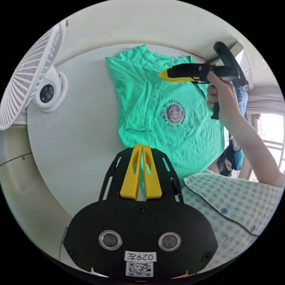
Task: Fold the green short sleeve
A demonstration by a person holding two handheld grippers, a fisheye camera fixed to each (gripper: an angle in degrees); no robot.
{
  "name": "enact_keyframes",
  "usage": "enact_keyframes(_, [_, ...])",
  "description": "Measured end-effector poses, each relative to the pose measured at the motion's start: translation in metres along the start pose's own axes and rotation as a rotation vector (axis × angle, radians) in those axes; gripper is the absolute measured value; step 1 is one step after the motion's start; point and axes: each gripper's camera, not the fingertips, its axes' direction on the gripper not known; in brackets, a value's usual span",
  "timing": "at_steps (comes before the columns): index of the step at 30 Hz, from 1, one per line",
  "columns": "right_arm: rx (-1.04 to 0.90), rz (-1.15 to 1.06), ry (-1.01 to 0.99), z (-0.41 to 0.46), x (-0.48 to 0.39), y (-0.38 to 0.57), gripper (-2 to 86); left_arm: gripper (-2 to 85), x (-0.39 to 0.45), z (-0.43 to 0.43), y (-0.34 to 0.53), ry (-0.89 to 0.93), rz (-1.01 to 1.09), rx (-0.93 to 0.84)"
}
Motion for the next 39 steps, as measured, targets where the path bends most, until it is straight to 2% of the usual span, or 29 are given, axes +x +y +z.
enact_keyframes(1, [-0.029, -0.031, 0.043, 0.000, -0.003, -0.006, 3.0, -1.0, 0.007, 0.010, -0.005, -0.050, -0.003, -0.044])
enact_keyframes(3, [-0.056, -0.035, 0.026, -0.005, -0.001, -0.010, 1.7, -1.0, 0.014, 0.004, -0.008, -0.090, -0.012, -0.012])
enact_keyframes(7, [-0.007, -0.068, -0.032, -0.045, 0.009, 0.021, 1.3, -1.0, 0.024, -0.003, -0.021, -0.067, -0.017, -0.058])
enact_keyframes(9, [0.029, -0.090, -0.104, -0.074, 0.021, 0.045, 1.8, -1.0, 0.033, -0.025, -0.022, -0.063, -0.022, 0.016])
enact_keyframes(12, [0.143, -0.035, -0.051, -0.129, 0.051, 0.081, 4.9, -1.0, 0.050, -0.067, -0.030, -0.116, -0.015, 0.143])
enact_keyframes(16, [0.134, 0.055, -0.063, -0.166, 0.083, 0.076, 7.3, -1.0, 0.075, -0.075, -0.083, -0.172, 0.077, 0.136])
enact_keyframes(20, [0.112, 0.065, -0.042, -0.169, 0.086, 0.074, 3.0, -1.0, 0.095, -0.064, -0.135, -0.204, 0.149, 0.102])
enact_keyframes(24, [0.004, 0.125, 0.096, -0.146, 0.093, 0.081, 0.3, -1.0, 0.098, -0.070, -0.178, -0.407, 0.095, 0.151])
enact_keyframes(26, [-0.060, 0.154, 0.183, -0.134, 0.095, 0.082, -0.1, -1.0, 0.094, -0.069, -0.194, -0.438, 0.080, 0.156])
enact_keyframes(30, [-0.001, 0.152, 0.129, -0.139, 0.096, 0.090, -0.4, -1.0, 0.081, -0.043, -0.224, -0.298, 0.113, 0.011])
enact_keyframes(34, [0.038, 0.172, 0.044, -0.142, 0.104, 0.098, -0.3, -1.0, 0.059, -0.059, -0.220, -0.551, -0.050, 0.049])
enact_keyframes(35, [0.045, 0.173, 0.034, -0.143, 0.105, 0.099, -0.3, -1.0, 0.055, -0.062, -0.218, -0.522, -0.054, 0.050])
enact_keyframes(37, [0.062, 0.174, 0.012, -0.143, 0.105, 0.103, -0.3, -1.0, 0.048, -0.083, -0.204, -0.309, -0.046, 0.136])
enact_keyframes(39, [0.061, 0.173, 0.022, -0.144, 0.101, 0.104, -0.3, -1.0, 0.051, -0.095, -0.192, -0.266, -0.053, 0.181])
